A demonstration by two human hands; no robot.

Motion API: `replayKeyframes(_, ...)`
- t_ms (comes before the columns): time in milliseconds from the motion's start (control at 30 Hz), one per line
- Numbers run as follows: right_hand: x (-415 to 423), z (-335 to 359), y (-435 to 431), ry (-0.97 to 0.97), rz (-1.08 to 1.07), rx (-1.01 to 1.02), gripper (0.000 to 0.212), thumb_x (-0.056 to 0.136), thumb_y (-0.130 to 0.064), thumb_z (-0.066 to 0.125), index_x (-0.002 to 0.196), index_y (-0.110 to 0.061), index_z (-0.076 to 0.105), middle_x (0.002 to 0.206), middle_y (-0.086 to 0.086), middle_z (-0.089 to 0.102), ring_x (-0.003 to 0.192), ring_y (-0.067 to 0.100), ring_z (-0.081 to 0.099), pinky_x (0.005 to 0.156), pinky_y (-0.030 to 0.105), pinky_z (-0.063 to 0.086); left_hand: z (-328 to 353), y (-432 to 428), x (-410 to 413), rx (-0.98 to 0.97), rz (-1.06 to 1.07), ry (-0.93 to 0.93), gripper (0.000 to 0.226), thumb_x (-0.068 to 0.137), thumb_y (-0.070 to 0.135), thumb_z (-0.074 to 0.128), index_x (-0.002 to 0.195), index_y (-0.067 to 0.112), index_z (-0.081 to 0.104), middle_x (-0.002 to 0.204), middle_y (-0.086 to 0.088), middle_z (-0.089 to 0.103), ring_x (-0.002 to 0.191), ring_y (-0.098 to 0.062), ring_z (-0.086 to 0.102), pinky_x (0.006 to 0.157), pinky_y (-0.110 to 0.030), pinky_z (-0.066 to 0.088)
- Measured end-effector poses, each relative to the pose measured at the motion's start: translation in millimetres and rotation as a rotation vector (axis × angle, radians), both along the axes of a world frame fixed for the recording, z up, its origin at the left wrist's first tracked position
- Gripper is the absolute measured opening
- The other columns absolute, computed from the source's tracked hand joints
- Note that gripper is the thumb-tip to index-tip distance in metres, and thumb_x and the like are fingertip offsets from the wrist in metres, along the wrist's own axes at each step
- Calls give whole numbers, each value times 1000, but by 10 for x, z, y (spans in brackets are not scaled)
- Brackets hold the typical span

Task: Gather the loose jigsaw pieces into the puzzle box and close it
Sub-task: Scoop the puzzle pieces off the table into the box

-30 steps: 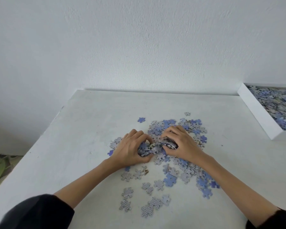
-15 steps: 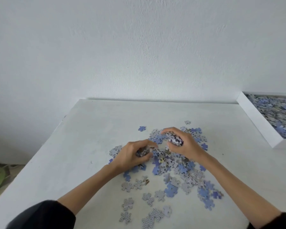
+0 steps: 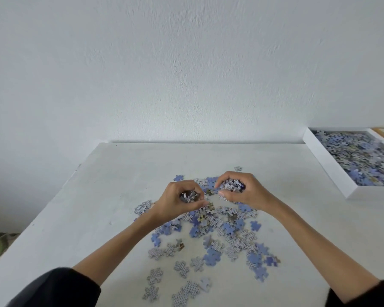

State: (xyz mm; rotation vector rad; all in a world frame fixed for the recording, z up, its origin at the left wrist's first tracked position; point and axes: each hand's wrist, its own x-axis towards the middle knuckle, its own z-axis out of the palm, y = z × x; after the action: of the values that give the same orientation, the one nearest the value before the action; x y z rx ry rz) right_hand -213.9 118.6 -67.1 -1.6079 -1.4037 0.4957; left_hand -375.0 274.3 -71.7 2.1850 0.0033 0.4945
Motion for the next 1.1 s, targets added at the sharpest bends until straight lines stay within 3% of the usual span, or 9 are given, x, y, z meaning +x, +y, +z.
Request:
replayKeyframes(167,123,118,-178,-7,-4,34,10,83,-14,66,91,-21,66,93,-16,66,95,7,61,90,22,44,102,-203,88,-6,19,-24,11,78,26,73,75,25,63,72,9,62,59,-9,52,57,-23,42)
replayKeyframes(300,242,218,-372,-2,-4,81,13,80,-29,64,91,-22,66,92,-10,67,90,22,62,87,37,48,158,-397,232,-14,34,-37,16,77,35,71,75,19,65,72,3,63,61,-23,56,59,-39,47)
replayKeyframes(433,431,300,-598,-18,-19,100,9,82,-12,66,91,-17,67,90,-9,67,91,15,62,87,32,47,231,-645,480,-7,35,-47,16,76,35,72,74,20,65,72,5,62,60,-19,54,58,-30,44)
replayKeyframes(500,560,332,-725,-24,-38,115,9,83,-11,66,90,-16,67,90,-8,67,88,20,62,83,34,47,274,-775,640,-10,27,-47,14,77,27,74,73,18,65,70,8,61,59,-11,52,58,-23,42)
replayKeyframes(567,713,379,-874,-14,-69,115,9,83,-13,66,90,-19,67,89,-9,66,80,28,61,71,39,48,325,-913,828,-16,15,-50,11,77,22,74,73,18,64,69,10,60,58,-6,51,59,-18,41)
replayKeyframes(667,1012,469,-1122,-2,-120,109,9,83,-15,65,88,-22,66,84,-7,65,64,19,58,51,34,48,395,-1137,1164,-5,-18,-71,10,77,19,74,73,17,64,70,9,60,59,-7,50,59,-18,40)
replayKeyframes(800,1497,572,-1472,-28,-186,138,11,79,-30,65,89,-27,66,86,3,67,78,36,61,66,54,50,484,-1459,1680,40,-77,-91,11,77,15,75,73,12,64,70,2,60,60,-10,50,60,-19,40)
replayKeyframes(933,2028,631,-1809,-38,-250,131,10,82,-11,67,90,-16,67,91,1,67,87,15,63,83,35,50,522,-1774,2218,54,-128,-98,14,77,16,75,71,11,63,69,6,59,60,-7,50,60,-18,39)
replayKeyframes(1100,2611,647,-2094,-108,-316,99,10,82,-13,66,92,-14,67,94,-7,68,95,3,61,91,12,39,533,-2125,2864,36,-211,-84,12,78,14,74,73,17,63,69,14,59,60,-3,49,61,-13,35)
